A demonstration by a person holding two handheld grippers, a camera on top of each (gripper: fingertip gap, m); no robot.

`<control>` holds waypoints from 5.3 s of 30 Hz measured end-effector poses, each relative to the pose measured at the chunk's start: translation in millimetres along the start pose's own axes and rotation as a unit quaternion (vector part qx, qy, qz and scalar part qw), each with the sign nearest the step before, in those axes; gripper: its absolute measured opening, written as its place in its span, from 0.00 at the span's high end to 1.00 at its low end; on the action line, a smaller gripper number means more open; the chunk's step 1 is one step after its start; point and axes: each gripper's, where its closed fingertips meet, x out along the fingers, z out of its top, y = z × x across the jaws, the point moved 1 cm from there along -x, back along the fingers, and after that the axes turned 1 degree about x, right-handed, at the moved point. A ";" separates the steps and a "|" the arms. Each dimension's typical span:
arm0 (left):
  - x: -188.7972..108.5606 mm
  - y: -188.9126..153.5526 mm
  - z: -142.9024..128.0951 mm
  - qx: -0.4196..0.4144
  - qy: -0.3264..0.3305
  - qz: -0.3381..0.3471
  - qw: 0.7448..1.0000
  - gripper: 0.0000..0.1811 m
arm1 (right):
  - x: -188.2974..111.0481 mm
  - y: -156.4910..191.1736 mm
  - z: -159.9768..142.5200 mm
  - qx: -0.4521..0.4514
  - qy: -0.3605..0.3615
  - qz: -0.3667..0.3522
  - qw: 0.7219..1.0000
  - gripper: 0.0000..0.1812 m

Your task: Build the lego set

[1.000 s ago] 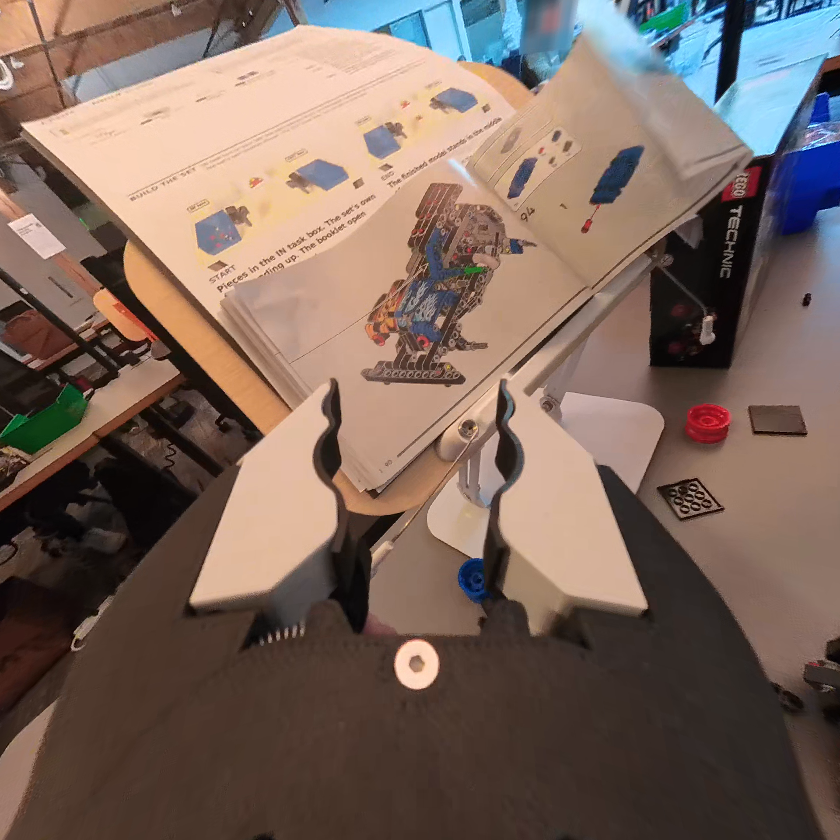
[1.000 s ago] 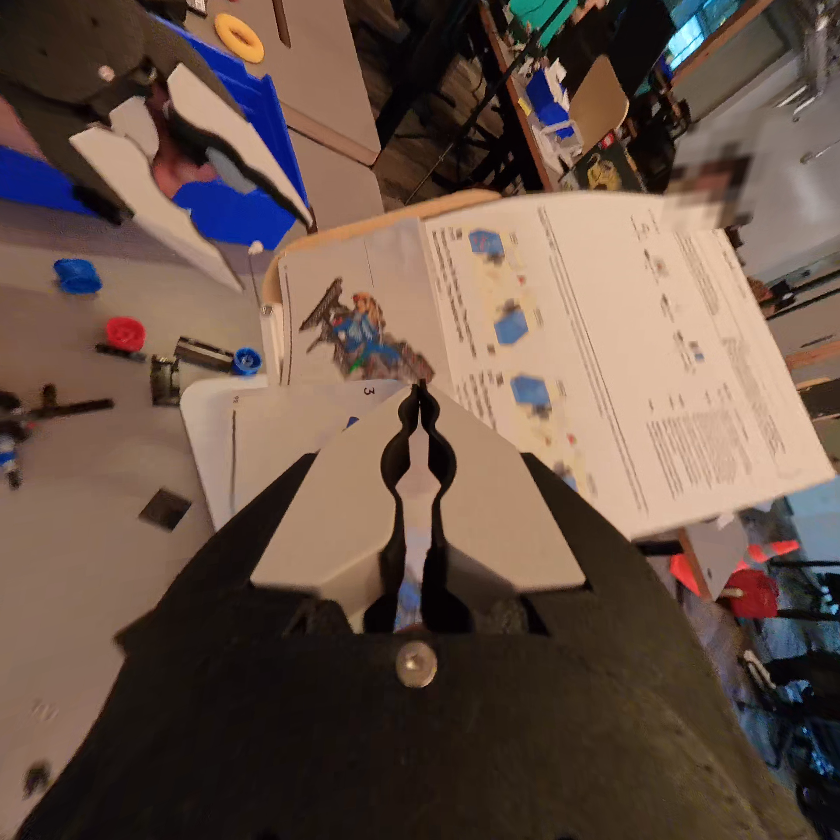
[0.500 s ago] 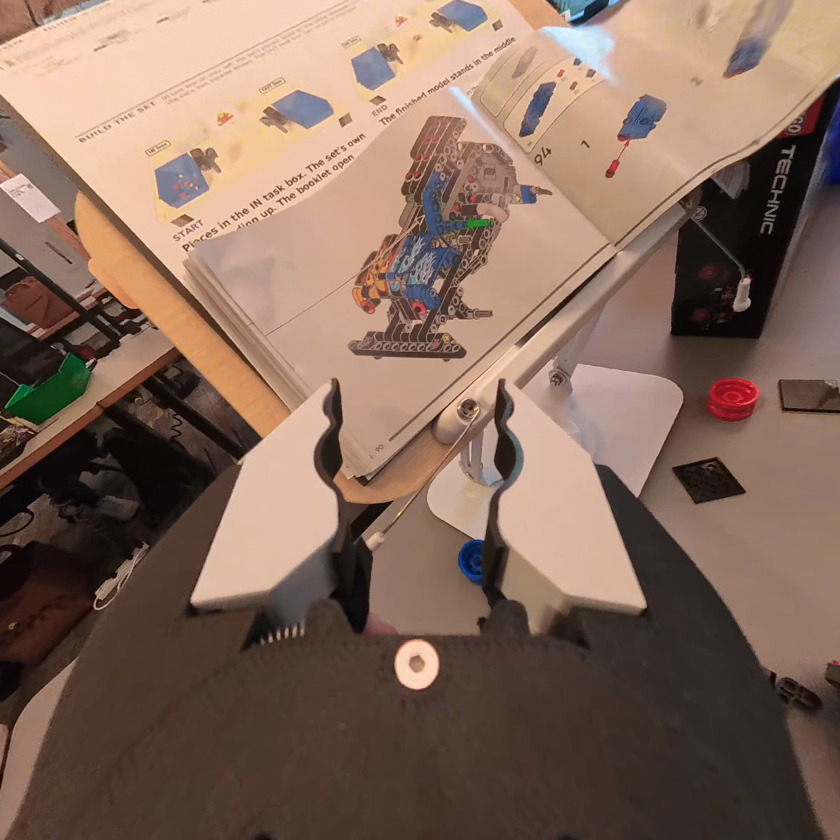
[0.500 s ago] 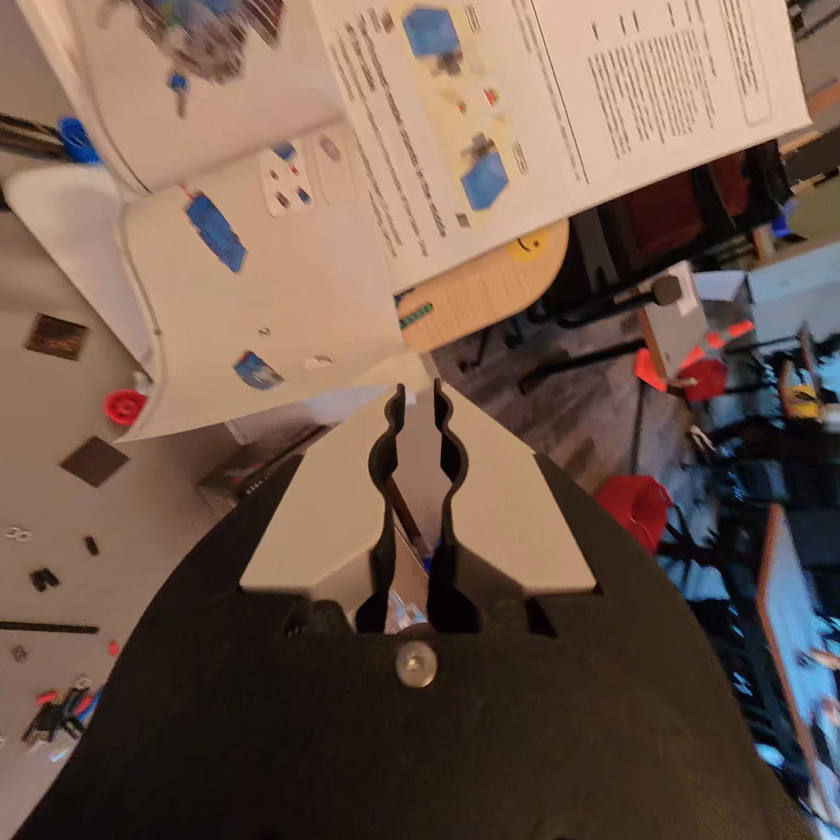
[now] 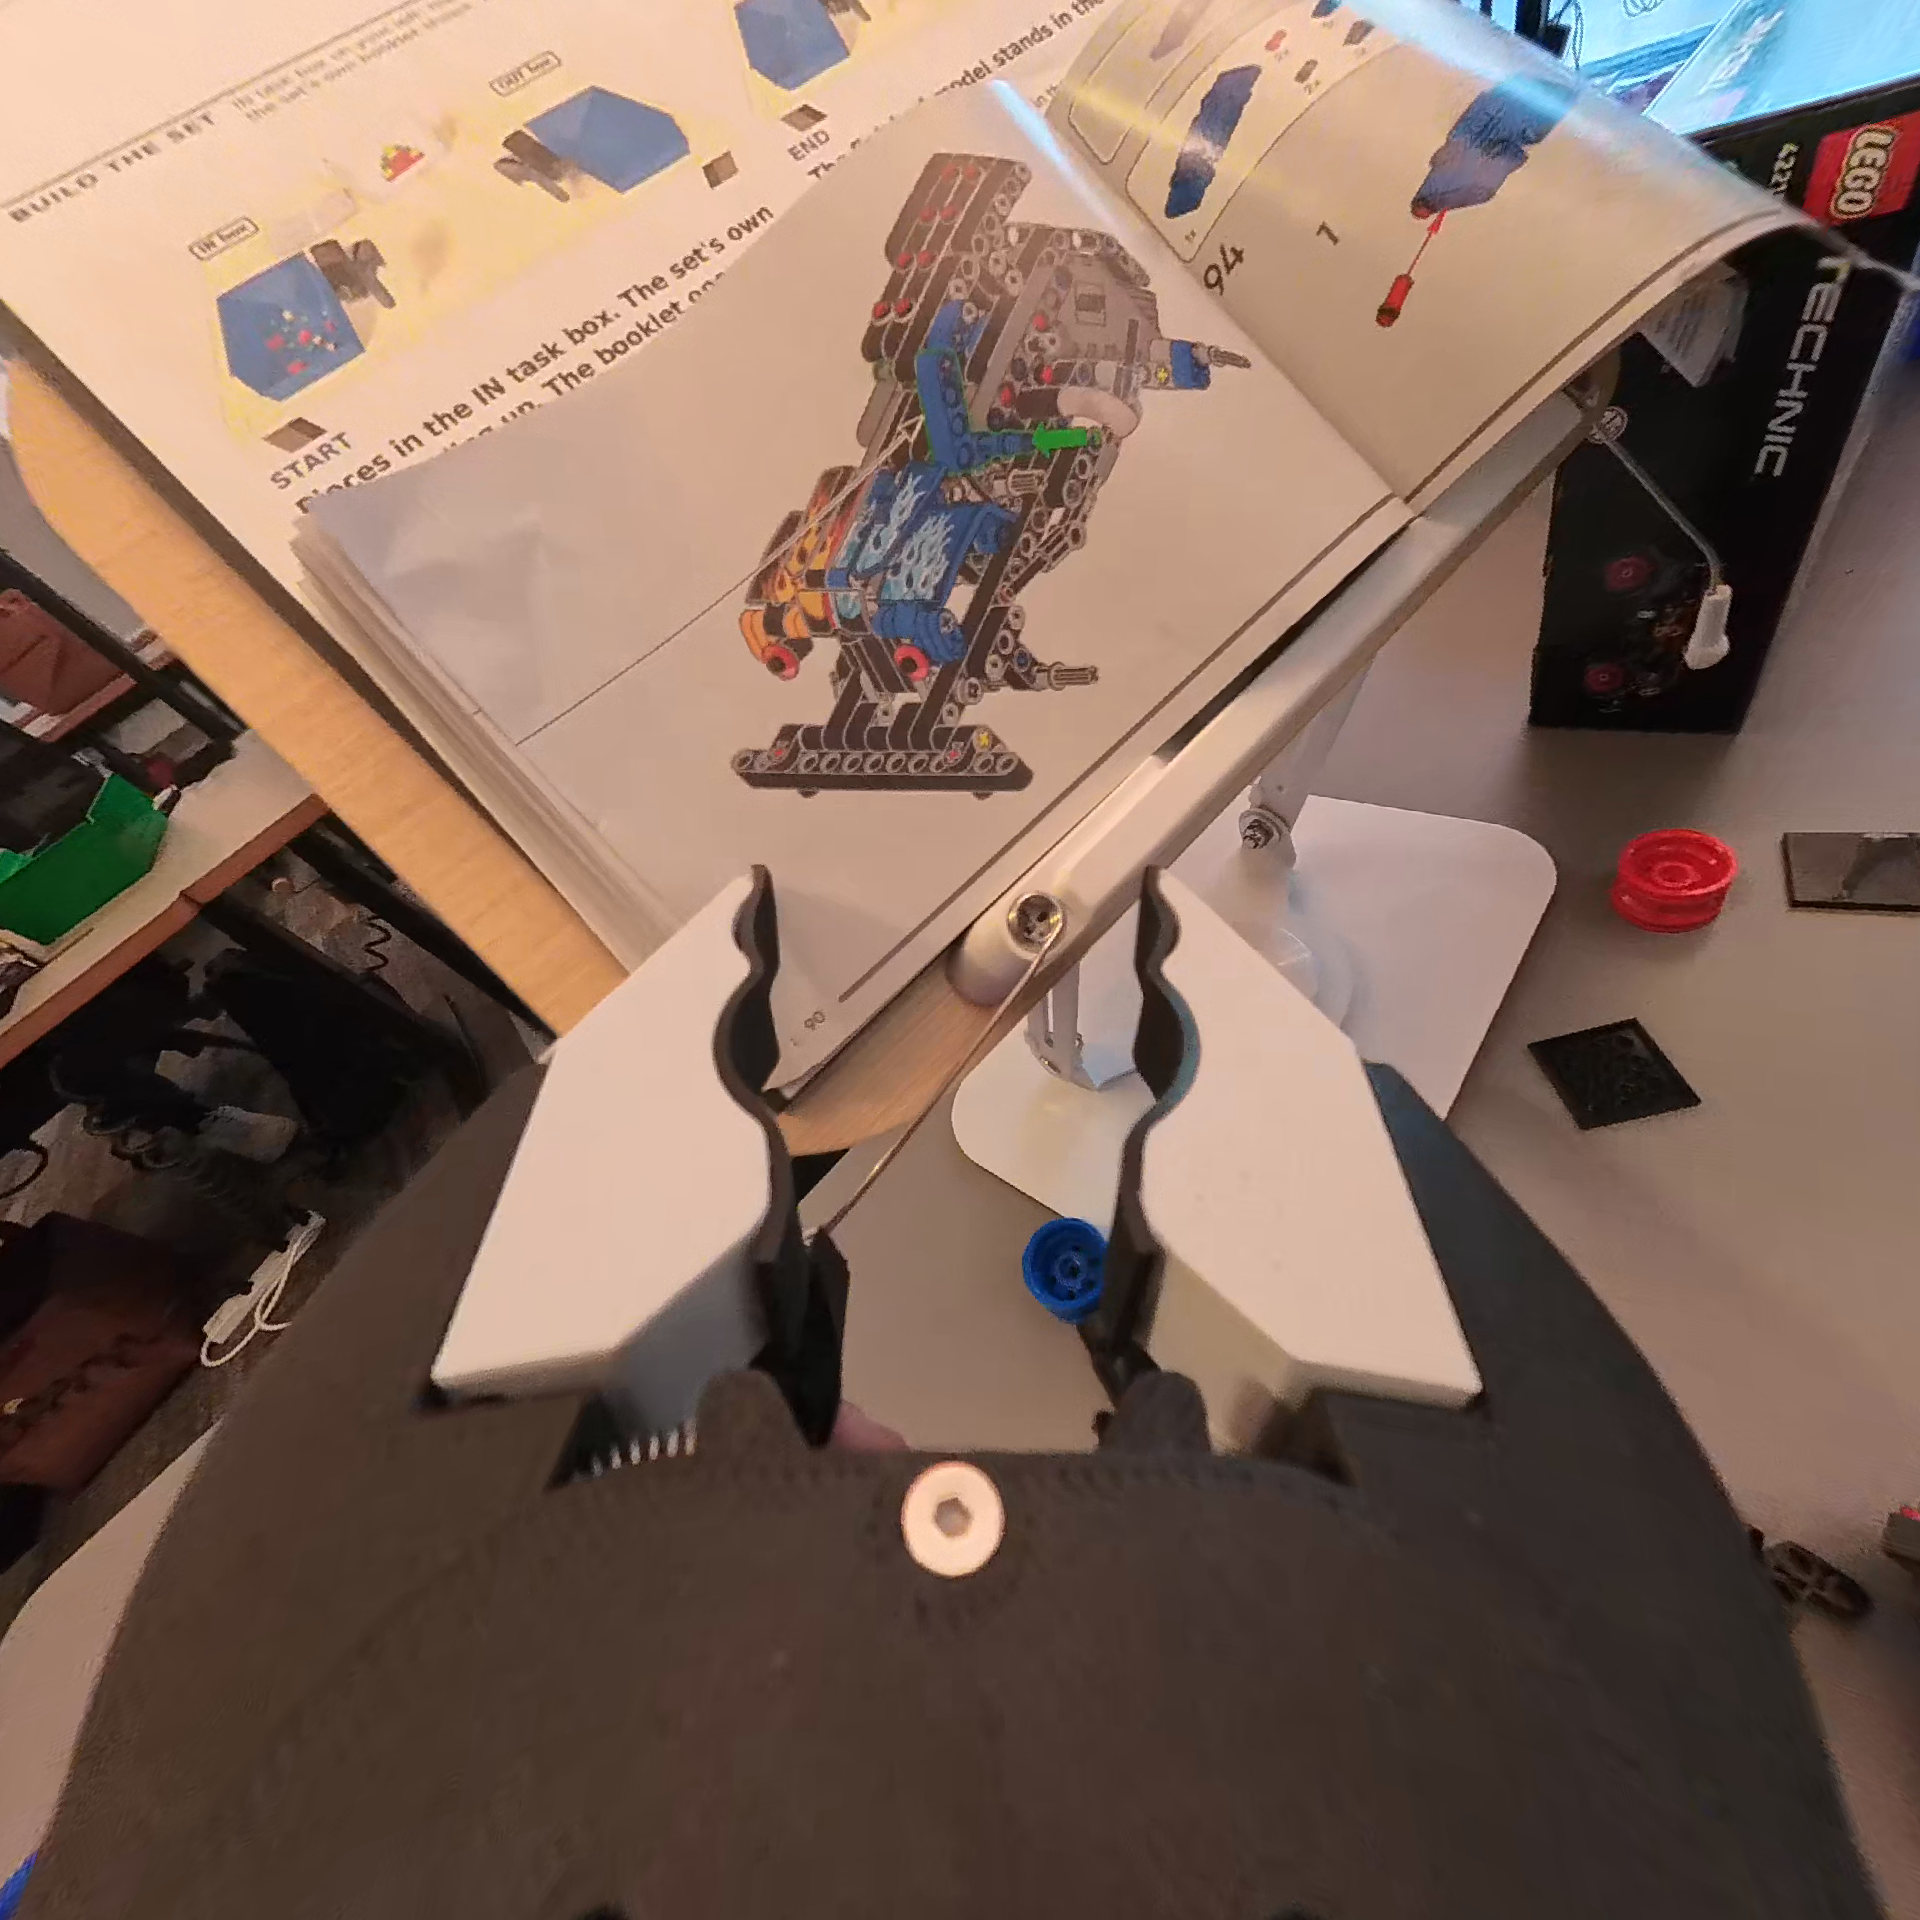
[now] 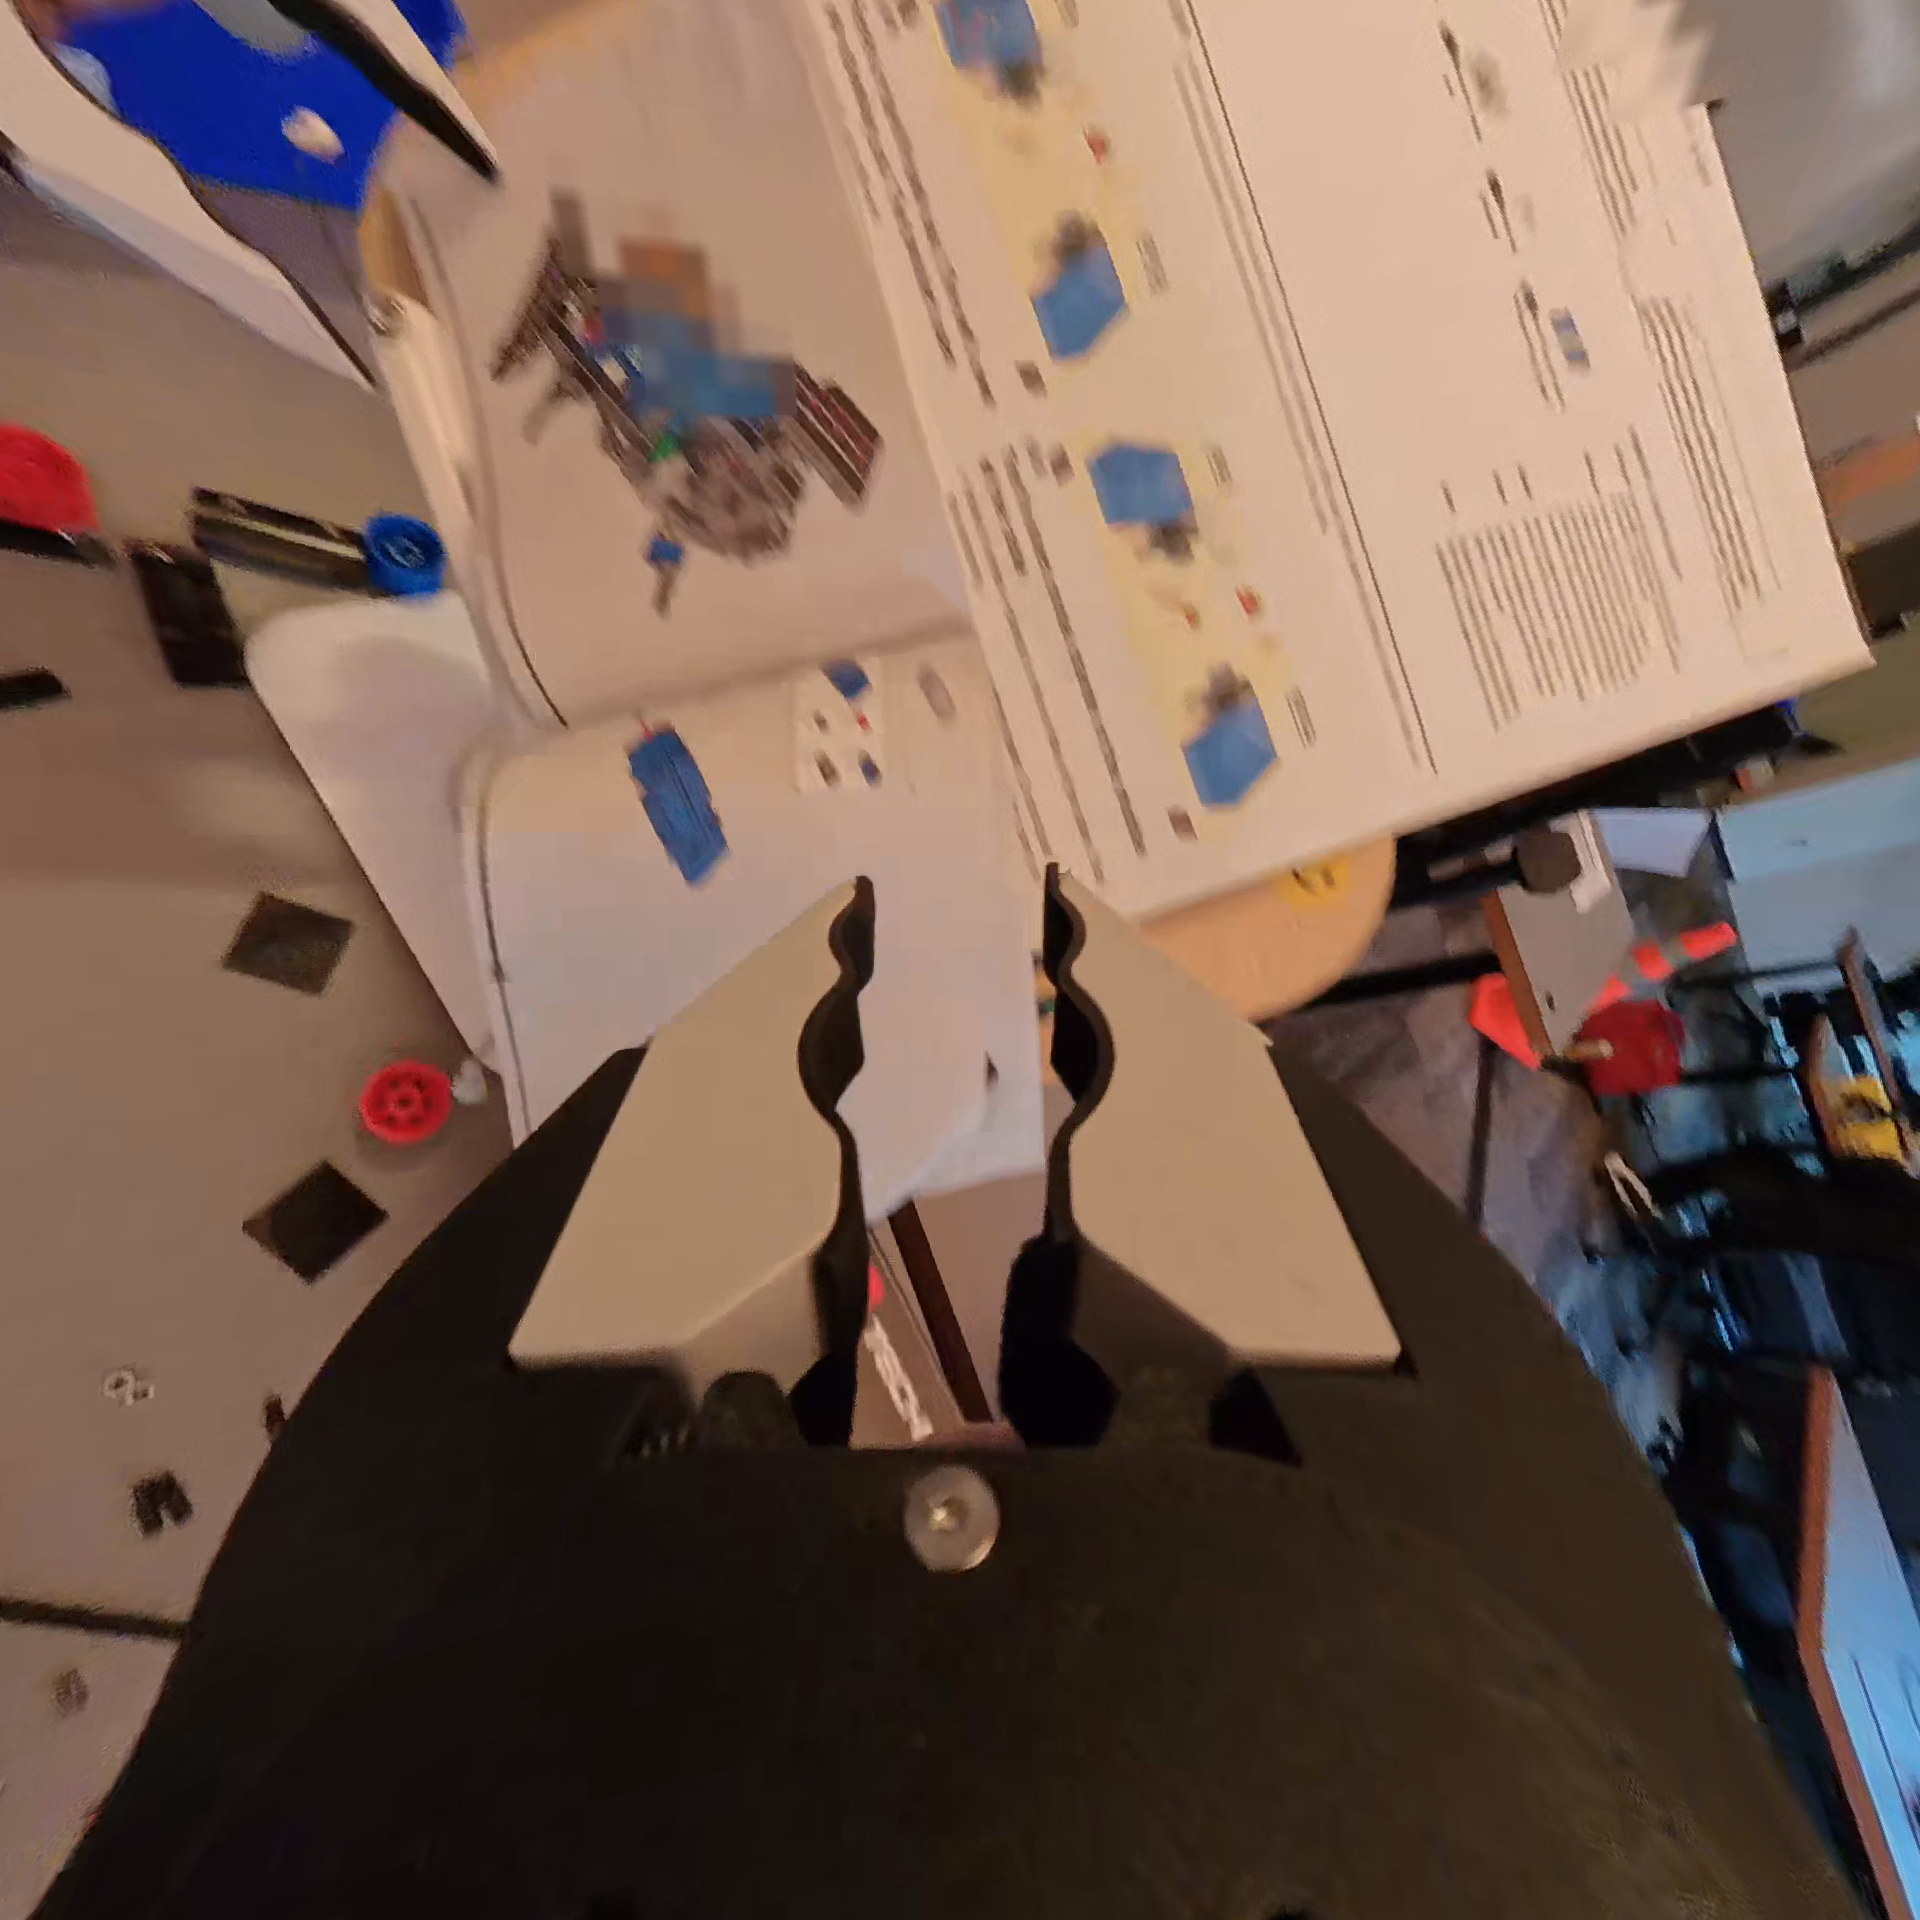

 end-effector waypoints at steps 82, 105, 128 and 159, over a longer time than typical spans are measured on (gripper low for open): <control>19.0 -181.4 122.3 0.152 -0.143 -0.080 0.975 0.87 | -41.8 93.9 19.8 0.262 -0.176 0.139 0.939 0.57; 1.6 -63.1 87.1 0.075 -0.110 0.013 0.991 0.80 | -32.3 53.8 -63.0 0.322 -0.117 0.014 0.939 0.78; 16.5 -76.5 61.6 0.119 -0.037 -0.016 0.992 0.80 | -30.5 59.8 -87.3 0.327 -0.119 0.030 0.937 1.00; 31.3 -70.3 30.9 0.104 0.006 -0.018 0.994 0.78 | -27.0 58.4 -97.2 0.369 -0.134 0.060 0.918 1.00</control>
